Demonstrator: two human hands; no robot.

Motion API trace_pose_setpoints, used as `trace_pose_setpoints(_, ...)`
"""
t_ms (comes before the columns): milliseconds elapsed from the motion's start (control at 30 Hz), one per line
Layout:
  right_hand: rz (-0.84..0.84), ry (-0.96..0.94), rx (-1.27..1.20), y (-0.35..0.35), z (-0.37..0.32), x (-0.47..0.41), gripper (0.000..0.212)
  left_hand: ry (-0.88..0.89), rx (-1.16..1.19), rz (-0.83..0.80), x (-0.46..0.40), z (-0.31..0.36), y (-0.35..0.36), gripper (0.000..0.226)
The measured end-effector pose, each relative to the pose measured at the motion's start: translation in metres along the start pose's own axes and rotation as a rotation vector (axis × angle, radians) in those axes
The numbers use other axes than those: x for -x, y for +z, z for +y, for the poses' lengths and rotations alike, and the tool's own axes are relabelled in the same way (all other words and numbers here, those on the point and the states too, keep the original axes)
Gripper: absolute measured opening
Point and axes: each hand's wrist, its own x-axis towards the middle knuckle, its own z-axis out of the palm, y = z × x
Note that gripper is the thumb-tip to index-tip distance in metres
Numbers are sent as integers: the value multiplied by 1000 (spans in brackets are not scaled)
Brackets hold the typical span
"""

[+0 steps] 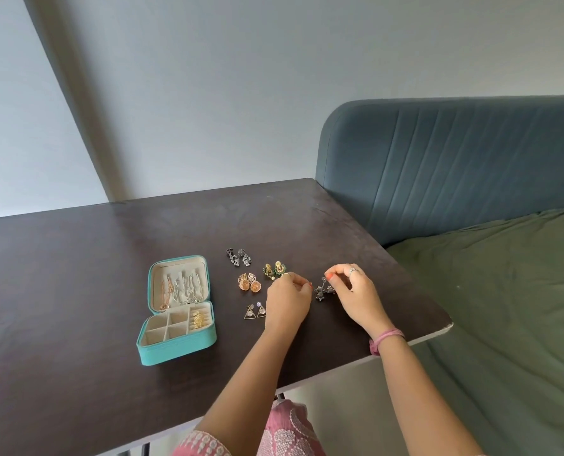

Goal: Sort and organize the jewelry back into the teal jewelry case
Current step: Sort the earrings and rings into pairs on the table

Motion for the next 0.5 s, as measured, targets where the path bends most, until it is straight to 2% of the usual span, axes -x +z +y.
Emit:
trace_pose_setpoints(133, -30, 71, -213, -5, -4, 3, 11, 42, 117, 25, 3, 0, -3, 18)
trace_pose_setpoints(300, -17, 120, -481, -13, -9, 6, 13, 101, 233, 48, 10, 5, -7, 10)
trace_pose_setpoints(500, 11, -25, -482, -28, -28, 8, 11, 176, 246, 75, 12, 19, -21, 7)
